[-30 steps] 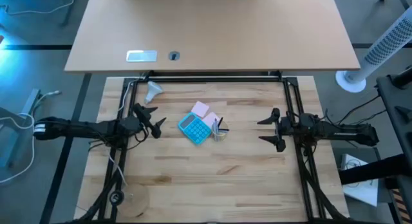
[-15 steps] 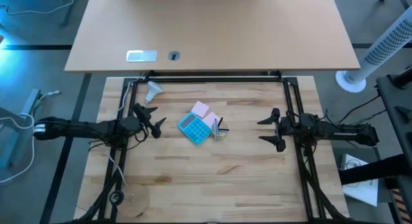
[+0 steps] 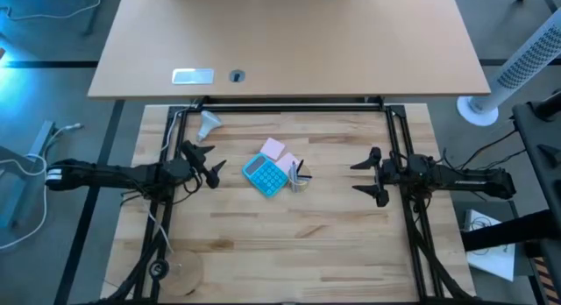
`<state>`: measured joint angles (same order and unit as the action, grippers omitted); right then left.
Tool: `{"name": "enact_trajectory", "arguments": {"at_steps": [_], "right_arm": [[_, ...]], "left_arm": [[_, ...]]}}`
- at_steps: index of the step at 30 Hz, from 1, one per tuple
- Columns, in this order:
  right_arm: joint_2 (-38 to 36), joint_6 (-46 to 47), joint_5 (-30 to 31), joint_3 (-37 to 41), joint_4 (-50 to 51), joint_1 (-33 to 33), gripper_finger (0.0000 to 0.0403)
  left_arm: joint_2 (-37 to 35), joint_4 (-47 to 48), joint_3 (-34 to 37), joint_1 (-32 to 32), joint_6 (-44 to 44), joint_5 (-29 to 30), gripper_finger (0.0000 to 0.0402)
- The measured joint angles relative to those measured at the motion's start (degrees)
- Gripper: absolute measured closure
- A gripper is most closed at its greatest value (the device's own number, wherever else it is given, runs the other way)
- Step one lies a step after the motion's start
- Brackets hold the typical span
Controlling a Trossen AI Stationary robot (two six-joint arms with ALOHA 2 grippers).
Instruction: Screw lightbulb
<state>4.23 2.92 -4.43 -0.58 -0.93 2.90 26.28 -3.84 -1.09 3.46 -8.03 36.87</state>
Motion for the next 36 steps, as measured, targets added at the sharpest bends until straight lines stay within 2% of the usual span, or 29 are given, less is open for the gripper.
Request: {"name": "enact_trajectory", "arguments": {"at_steps": [25, 31, 36], "right_arm": [[0.0, 0.0, 0.0, 0.0, 0.0, 0.02, 0.0094], [0.0, -0.02, 0.0, 0.0, 0.0, 0.01, 0.0094], [0.0, -0.02, 0.0, 0.0, 0.0, 0.0, 0.0094]], "left_arm": [[0.0, -0.2, 0.01, 0.02, -0.18, -0.01, 0.0086], [-0.02, -8.04, 0.08, -0.02, -17.2, -3.4, 0.0086], [0.0, -14.72, 0.08, 0.0, -22.58, -3.41, 0.0086]]}}
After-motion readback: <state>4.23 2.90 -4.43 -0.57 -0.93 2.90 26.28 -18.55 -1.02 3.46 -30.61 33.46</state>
